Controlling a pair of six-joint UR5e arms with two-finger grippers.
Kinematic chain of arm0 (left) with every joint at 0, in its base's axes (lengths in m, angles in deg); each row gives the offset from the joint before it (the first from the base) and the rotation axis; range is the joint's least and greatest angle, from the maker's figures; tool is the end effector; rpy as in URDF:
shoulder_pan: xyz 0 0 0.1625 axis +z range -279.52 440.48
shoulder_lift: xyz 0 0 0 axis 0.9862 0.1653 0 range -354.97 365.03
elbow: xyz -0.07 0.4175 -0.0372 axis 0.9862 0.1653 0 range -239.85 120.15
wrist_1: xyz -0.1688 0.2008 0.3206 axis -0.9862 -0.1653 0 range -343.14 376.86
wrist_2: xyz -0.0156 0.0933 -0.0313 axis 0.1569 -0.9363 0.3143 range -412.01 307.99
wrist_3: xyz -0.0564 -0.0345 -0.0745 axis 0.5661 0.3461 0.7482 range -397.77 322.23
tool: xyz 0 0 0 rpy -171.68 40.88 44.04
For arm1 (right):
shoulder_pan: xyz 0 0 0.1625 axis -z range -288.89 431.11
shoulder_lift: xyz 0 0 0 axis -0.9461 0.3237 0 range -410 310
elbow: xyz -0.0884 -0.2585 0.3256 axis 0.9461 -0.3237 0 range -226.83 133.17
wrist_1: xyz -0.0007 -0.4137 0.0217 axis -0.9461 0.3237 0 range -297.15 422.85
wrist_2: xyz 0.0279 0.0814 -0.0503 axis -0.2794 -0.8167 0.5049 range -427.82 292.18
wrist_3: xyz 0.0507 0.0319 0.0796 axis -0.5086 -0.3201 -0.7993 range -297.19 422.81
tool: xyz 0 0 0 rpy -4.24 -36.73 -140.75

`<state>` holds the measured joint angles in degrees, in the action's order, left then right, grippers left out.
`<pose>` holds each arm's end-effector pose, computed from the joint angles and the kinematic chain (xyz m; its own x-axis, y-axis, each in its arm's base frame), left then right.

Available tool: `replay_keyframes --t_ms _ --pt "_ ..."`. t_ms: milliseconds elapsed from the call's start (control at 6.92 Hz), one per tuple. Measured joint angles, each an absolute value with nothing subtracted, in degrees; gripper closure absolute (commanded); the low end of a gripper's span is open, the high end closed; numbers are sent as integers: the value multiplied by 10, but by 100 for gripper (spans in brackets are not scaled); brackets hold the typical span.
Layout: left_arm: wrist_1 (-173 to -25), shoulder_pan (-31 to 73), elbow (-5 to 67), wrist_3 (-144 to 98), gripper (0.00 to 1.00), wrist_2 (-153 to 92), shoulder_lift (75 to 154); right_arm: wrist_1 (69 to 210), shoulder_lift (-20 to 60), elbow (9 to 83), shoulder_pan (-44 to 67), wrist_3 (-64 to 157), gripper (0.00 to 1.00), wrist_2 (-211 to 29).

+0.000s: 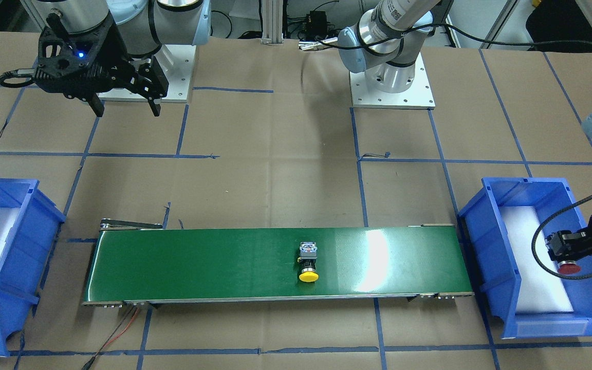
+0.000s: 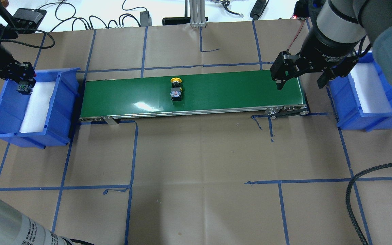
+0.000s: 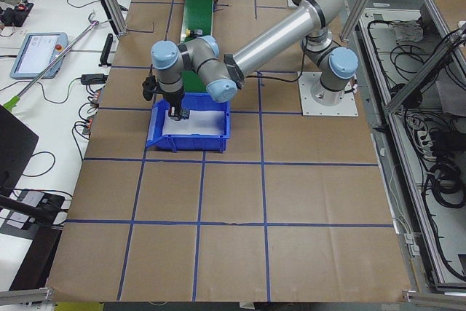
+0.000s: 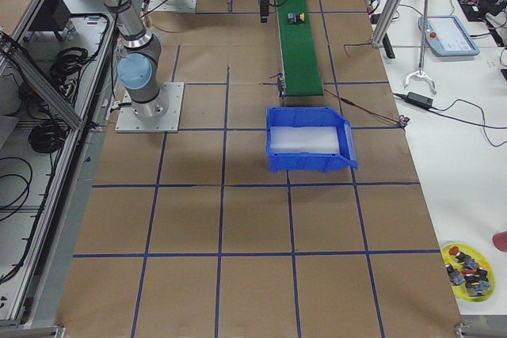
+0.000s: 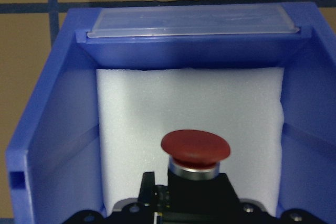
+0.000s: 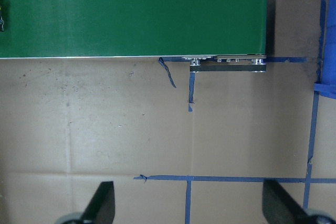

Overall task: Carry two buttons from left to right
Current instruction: 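Carry the red button onto the conveyor near the bin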

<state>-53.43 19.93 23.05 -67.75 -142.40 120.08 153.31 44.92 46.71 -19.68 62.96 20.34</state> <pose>0.2069 -0.6362 0.3300 -0.9997 0.0089 -0.0213 0.0094 0.9997 -0.0231 0.1429 -0.4566 0.4991 -0.9993 -0.0174 -0.0321 -0.0164 0.9993 -0.0322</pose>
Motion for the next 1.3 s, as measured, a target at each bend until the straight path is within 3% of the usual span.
replay_keyframes --t_ms 578,1300 --pt "-601 190 231 -654 94 -1424 1137 1535 452 466 -197 628 0 204" --pt "-607 71 263 -531 94 -1428 1111 1534 453 466 -197 629 0 203"
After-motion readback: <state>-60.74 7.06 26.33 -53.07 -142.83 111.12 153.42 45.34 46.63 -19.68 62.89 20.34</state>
